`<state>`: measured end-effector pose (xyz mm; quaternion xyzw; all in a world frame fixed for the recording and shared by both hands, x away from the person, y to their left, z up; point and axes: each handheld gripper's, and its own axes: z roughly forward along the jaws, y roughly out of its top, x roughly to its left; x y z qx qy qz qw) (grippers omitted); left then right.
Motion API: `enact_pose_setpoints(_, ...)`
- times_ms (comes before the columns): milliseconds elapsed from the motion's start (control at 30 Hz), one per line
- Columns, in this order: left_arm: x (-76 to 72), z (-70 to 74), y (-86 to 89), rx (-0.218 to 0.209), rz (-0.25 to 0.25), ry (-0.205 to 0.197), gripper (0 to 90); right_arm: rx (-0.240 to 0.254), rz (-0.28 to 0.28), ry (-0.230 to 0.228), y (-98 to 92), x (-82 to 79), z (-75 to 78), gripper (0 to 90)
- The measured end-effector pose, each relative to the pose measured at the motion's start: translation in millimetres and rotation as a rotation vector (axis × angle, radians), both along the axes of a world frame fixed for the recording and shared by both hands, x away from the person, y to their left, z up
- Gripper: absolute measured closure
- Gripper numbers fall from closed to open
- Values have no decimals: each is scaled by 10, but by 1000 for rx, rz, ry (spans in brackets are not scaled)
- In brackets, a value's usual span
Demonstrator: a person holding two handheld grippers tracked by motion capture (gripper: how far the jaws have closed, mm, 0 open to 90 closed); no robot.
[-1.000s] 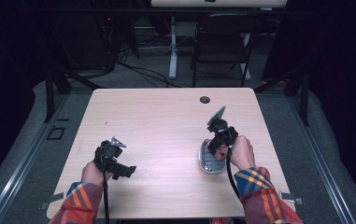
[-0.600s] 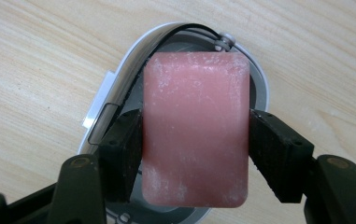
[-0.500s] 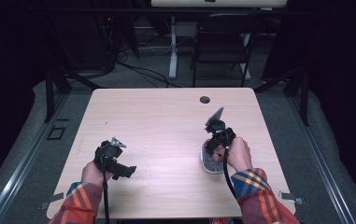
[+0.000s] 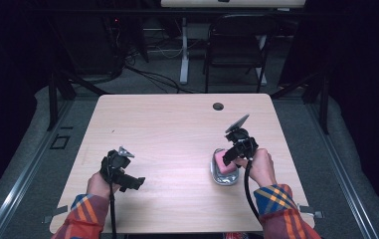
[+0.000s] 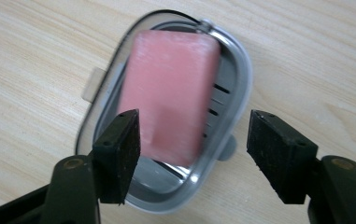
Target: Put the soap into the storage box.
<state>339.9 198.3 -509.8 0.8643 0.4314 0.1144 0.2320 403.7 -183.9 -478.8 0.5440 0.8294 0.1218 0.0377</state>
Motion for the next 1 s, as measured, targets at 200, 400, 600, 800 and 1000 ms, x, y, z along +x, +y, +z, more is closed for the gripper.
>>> enact_pose_setpoints(200, 2, -1, -1, 1, -3, -1, 1, 8, 28, -23, -130, -33, 75, 290)
enact_pose_setpoints(400, 0, -1, -2, 0, -3, 0, 1, 29, 37, -70, -225, -94, 146, 233)
enact_pose_setpoints(600, 1, -1, -1, -1, -2, 0, 1, 33, 48, -124, -377, -165, 255, 132)
enact_pose_setpoints(800, -1, 0, -2, -1, -2, -1, 1, 35, 42, -177, -595, -273, 348, 48)
enact_pose_setpoints(1000, 1, -2, -3, 1, -3, -1, 1, 24, 27, -208, -769, -357, 383, 2)
